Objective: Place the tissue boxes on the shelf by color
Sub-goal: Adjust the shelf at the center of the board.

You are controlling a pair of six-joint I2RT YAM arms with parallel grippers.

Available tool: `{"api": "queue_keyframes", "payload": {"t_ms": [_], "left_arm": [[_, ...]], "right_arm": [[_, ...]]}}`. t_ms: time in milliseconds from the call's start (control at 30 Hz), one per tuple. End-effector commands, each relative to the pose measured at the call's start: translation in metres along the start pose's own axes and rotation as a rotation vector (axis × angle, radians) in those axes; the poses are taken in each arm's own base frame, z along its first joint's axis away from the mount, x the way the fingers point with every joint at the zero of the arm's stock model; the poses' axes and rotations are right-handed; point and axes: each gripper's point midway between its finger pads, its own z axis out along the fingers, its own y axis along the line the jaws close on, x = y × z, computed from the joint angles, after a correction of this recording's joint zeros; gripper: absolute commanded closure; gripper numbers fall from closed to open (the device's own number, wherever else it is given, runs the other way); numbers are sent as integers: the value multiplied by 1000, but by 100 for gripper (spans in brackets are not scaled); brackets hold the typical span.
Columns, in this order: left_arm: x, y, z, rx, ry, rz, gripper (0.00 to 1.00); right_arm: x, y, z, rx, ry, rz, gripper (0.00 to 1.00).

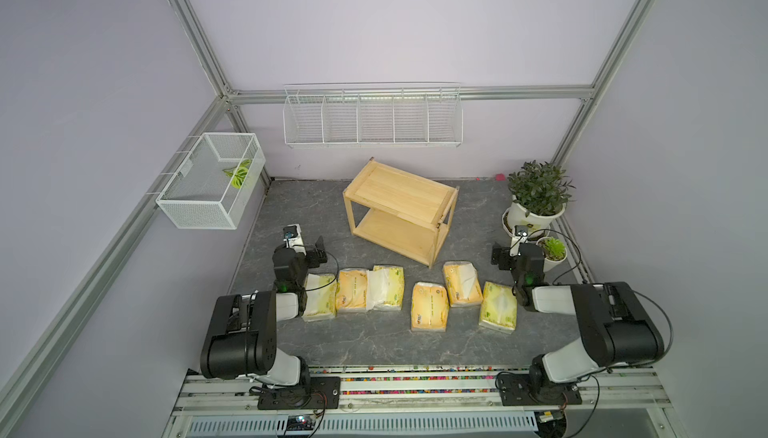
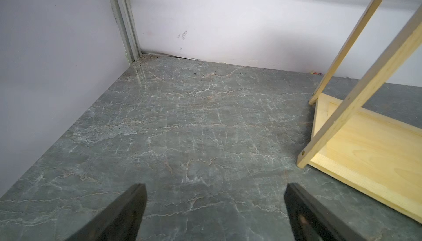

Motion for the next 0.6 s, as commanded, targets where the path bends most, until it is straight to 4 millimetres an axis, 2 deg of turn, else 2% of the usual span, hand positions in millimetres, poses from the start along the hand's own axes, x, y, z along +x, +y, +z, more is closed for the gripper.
{"api": "queue_keyframes", "payload": {"t_ms": [0, 567], "left_arm": [[-3, -1, 2, 8, -2, -8, 0], [-3, 0, 2, 6, -1, -8, 0]], "right_arm": [[-12, -2, -2, 5, -34, 5, 1], [-11, -3, -1, -1, -30, 13, 1]]}}
